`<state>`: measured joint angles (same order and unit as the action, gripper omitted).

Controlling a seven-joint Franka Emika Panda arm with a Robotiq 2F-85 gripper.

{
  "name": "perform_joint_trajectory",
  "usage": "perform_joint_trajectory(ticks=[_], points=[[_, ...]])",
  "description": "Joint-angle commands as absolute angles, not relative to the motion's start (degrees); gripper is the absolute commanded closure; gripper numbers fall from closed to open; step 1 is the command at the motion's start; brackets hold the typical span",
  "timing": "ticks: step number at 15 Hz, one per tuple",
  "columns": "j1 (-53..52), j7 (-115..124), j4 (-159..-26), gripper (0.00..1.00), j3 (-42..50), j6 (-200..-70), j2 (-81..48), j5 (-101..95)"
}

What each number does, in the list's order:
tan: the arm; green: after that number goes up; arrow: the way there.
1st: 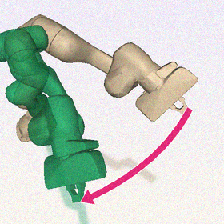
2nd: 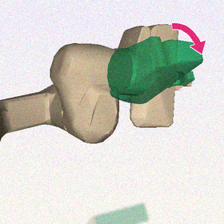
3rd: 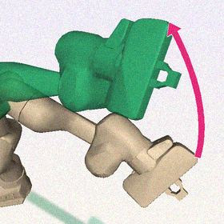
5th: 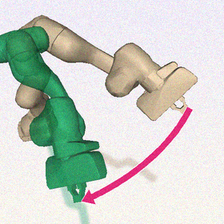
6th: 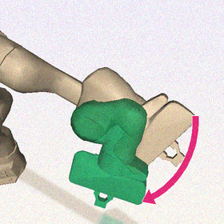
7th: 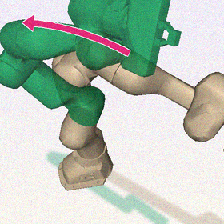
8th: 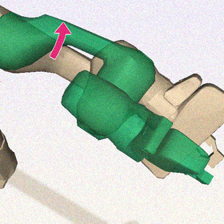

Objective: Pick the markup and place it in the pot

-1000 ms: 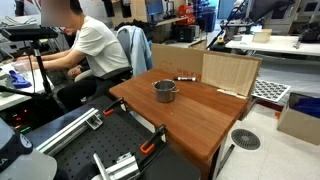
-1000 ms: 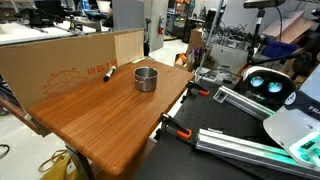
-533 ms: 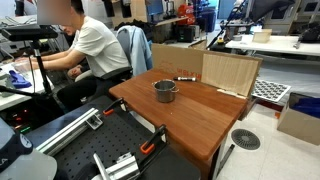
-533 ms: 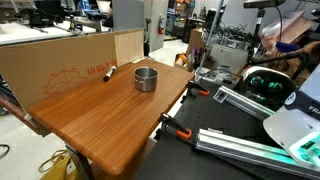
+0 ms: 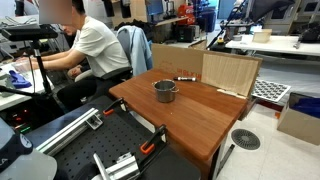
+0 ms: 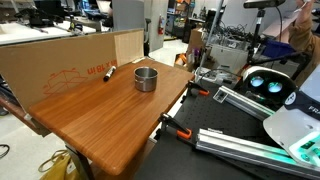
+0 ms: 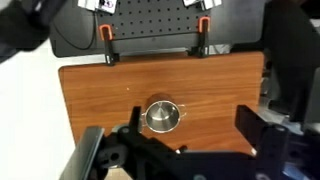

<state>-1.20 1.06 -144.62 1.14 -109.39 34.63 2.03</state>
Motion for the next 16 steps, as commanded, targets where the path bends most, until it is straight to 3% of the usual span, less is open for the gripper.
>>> perform_joint_trajectory(ticks=[1, 6, 16], points=[[-1.26, 1.98, -145.20, 0.00, 3.28, -114.80, 32.84, 10.43], [-1.51, 2.01, -142.78, 0.00, 5.07, -123.11, 22.70, 22.01], [-0.80, 16.78, -120.04, 0.00, 1.81, -126.08, -7.16, 26.16]])
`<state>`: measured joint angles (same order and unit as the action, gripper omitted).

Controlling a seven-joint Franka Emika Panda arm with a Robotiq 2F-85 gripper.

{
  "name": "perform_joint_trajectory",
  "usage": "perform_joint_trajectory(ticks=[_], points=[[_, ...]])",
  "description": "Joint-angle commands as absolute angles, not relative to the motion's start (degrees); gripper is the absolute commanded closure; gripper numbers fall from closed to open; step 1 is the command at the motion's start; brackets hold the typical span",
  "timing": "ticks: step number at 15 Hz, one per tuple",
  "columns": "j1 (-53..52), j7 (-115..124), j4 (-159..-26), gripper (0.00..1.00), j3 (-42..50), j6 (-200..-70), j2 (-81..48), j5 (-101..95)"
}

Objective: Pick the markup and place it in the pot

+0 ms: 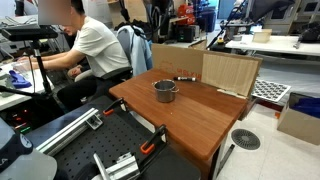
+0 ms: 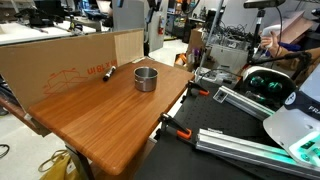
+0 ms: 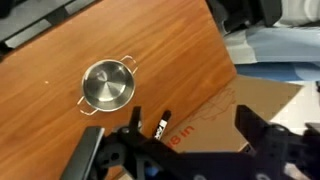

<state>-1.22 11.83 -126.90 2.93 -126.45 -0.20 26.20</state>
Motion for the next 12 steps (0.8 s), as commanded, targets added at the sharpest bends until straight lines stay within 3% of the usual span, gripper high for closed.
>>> perform_joint_trajectory(ticks=[1, 12], points=[[-0.92, 18.86, -117.61, 0.00, 1.59, -125.83, -9.94, 25.28], [-4.20, 33.25, -102.37, 0.00, 3.06, -127.31, -30.05, 16.27]])
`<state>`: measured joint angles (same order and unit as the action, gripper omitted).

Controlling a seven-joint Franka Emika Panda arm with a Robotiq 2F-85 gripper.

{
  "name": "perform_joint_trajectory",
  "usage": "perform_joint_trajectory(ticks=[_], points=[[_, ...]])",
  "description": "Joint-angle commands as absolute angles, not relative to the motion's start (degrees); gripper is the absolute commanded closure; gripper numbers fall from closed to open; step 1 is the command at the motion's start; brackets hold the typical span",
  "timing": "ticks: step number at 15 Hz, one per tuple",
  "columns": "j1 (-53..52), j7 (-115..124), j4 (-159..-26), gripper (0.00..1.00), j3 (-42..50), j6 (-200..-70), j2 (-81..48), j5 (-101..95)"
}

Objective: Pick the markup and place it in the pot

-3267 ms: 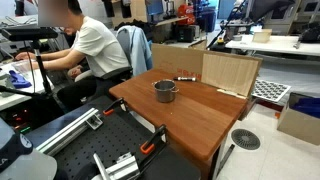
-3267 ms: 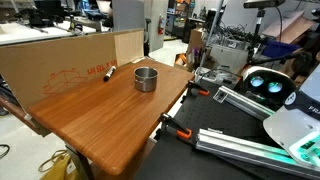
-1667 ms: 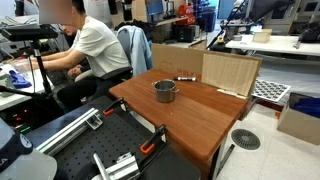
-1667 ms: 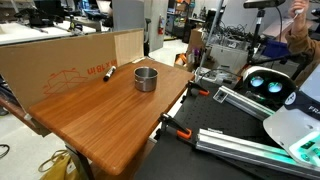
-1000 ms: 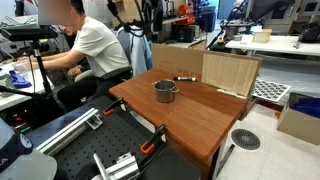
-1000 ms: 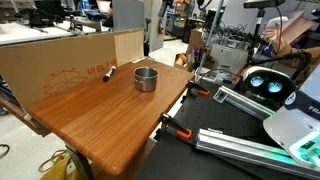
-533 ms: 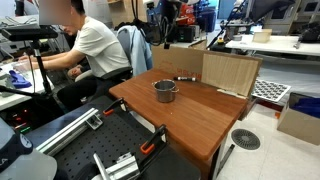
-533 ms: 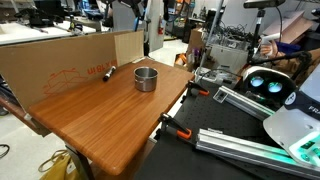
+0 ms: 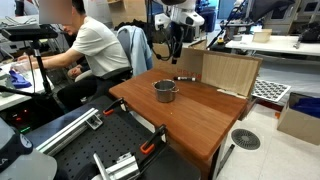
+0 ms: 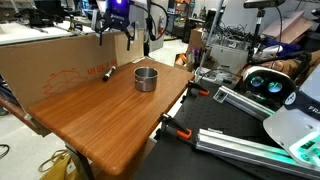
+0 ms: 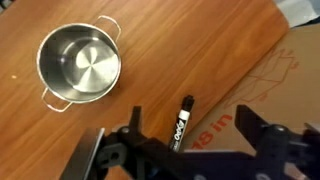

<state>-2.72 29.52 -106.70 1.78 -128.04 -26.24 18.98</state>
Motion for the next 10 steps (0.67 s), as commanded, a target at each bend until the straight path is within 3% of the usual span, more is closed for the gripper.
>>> perform_joint_trajectory(ticks=[1, 10], points=[[-4.54, 34.27, -101.13, 0.00, 3.30, -127.05, -31.52, 15.43], [-9.04, 40.51, -91.73, 0.00, 6.21, -128.66, -43.63, 9.10]])
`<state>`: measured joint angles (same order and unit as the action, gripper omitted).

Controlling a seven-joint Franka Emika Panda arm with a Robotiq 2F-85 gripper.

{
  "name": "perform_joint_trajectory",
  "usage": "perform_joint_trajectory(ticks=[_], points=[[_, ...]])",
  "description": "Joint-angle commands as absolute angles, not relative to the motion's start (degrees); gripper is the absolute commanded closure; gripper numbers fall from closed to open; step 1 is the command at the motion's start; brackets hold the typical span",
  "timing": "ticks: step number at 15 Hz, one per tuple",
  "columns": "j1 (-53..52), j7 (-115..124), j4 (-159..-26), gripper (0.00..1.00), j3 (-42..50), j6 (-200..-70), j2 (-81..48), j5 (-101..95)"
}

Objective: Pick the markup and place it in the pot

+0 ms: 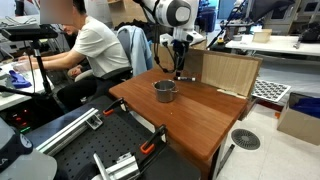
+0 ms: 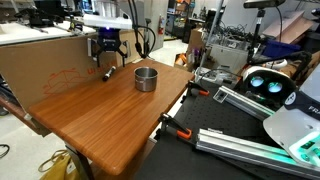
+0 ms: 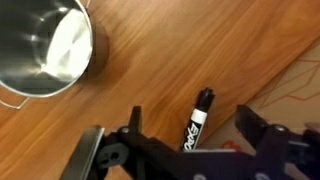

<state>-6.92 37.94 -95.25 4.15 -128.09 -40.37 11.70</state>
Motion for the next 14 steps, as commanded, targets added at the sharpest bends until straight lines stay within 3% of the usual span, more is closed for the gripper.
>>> perform_joint_trajectory(ticks=[1, 11, 12, 13, 14], points=[[-9.51, 40.96, -91.22, 0.00, 6.58, -129.74, -44.52, 8.64], [-12.48, 45.92, -85.63, 0.00, 9.90, -135.17, -52.20, 5.56], [-12.65, 46.02, -85.17, 0.25, 10.13, -135.22, -52.65, 5.08], [-12.71, 45.89, -84.89, 0.26, 10.14, -135.05, -52.72, 4.89], [-12.80, 45.85, -84.68, 0.34, 10.12, -135.08, -52.70, 4.76]])
